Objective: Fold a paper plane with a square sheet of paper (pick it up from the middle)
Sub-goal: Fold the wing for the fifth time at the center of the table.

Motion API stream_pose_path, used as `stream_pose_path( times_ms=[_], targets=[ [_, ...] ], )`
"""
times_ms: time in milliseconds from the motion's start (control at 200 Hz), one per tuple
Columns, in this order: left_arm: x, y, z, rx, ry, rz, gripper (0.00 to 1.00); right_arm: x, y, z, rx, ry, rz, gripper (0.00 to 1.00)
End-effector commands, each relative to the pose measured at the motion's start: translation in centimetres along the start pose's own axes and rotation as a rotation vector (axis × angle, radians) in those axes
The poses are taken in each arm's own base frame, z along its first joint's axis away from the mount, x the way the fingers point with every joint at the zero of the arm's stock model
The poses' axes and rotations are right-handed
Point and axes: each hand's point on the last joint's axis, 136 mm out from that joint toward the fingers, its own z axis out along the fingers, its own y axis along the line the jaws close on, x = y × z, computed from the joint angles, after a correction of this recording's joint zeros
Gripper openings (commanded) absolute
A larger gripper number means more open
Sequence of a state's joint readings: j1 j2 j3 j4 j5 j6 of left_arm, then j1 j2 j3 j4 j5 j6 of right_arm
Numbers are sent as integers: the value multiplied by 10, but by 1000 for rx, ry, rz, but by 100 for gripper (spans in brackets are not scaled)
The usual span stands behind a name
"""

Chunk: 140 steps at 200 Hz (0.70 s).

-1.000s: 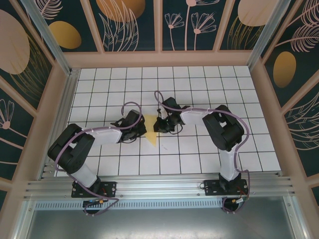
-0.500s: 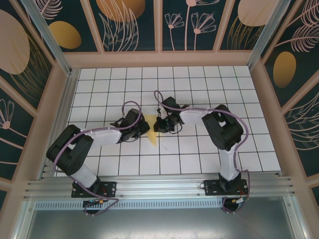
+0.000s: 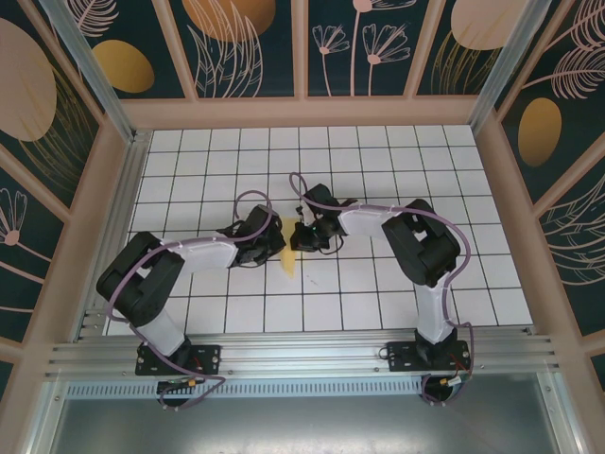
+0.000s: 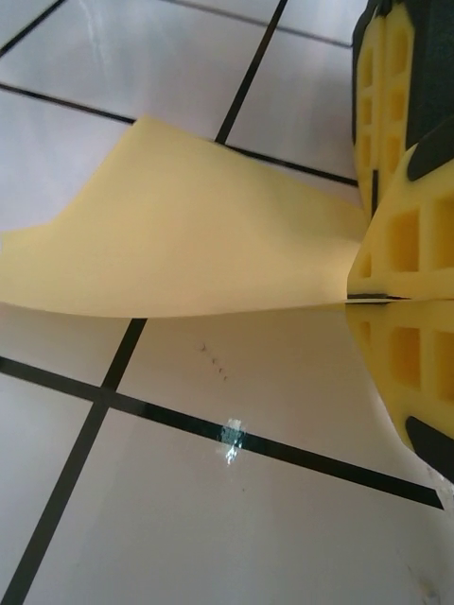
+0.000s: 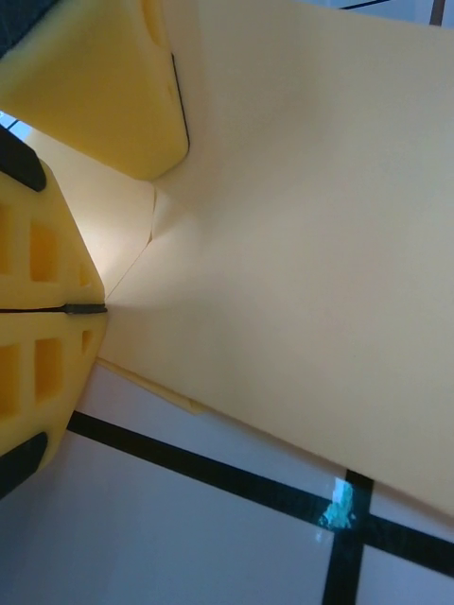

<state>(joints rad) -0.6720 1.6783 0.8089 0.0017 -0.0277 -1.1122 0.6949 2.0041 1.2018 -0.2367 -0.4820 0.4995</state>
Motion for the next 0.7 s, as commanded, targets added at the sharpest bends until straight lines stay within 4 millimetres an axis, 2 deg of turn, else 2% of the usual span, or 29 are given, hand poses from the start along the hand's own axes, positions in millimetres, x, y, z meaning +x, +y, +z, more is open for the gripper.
stream_pose_path(
  times_ms=[0,25,35,55,195,365,390,500,696],
  targets=[
    [-6,12,-1,-142,-54,46,5,32,-52,23,195,82,59,7],
    [-8,10,-4,-154,-63,56,5,32,-52,23,194,82,61,7],
    [-4,18,1,-185,-55,65,5,32,-52,23,194,82,61,6],
    [-4,19,3,-203,-57,74,5,32,-51,23,193,81,62,6],
    [-2,16,3,-227,-61,101,6,33,-45,24,149,85,80,6],
    [-1,5,-3,-162,-57,75,19,37,-40,26,105,96,108,6],
    [-5,-4,-11,-123,-68,67,20,37,-40,27,101,96,110,6],
    [-4,-14,-16,-63,-63,41,20,39,-40,28,94,103,117,6],
    [-7,-17,-23,-44,-78,30,21,41,-46,29,101,107,132,5]
  ],
)
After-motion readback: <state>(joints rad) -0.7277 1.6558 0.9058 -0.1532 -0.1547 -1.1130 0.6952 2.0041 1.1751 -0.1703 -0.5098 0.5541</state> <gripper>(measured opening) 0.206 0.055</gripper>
